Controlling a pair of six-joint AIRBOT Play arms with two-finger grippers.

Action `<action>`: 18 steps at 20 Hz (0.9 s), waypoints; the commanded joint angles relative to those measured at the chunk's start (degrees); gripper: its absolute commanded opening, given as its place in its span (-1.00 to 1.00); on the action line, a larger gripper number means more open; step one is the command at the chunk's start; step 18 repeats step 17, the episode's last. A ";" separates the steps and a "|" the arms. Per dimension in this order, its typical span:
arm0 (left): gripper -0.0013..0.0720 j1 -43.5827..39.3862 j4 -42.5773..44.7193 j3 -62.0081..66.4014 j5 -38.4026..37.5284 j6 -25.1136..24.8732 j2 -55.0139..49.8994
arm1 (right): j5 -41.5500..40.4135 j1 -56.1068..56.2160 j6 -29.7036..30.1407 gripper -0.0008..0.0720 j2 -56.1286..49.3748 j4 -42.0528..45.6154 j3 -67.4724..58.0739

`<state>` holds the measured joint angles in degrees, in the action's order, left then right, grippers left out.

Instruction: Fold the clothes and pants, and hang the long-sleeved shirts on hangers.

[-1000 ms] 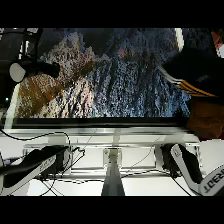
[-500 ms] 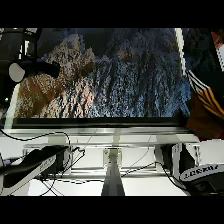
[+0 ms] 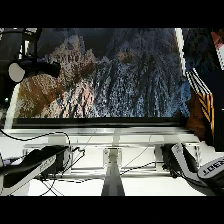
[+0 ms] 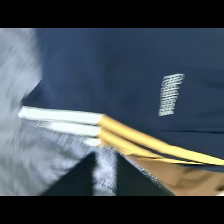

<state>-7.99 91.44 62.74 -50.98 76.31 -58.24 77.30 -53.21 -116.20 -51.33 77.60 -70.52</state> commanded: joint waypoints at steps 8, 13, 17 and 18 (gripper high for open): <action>0.93 0.00 0.04 0.04 0.00 -0.02 0.04 | -22.03 47.04 34.75 -0.90 -3.39 9.62 0.00; 0.93 0.00 0.04 0.04 0.00 0.00 0.04 | -19.34 51.76 22.23 -0.91 -3.50 16.94 0.00; 0.93 0.00 0.07 0.04 0.00 0.00 0.04 | -7.15 51.76 14.23 -0.91 -5.68 24.90 0.00; 0.93 0.00 0.07 0.04 0.00 0.00 0.04 | -7.15 51.76 14.23 -0.91 -5.68 24.90 0.00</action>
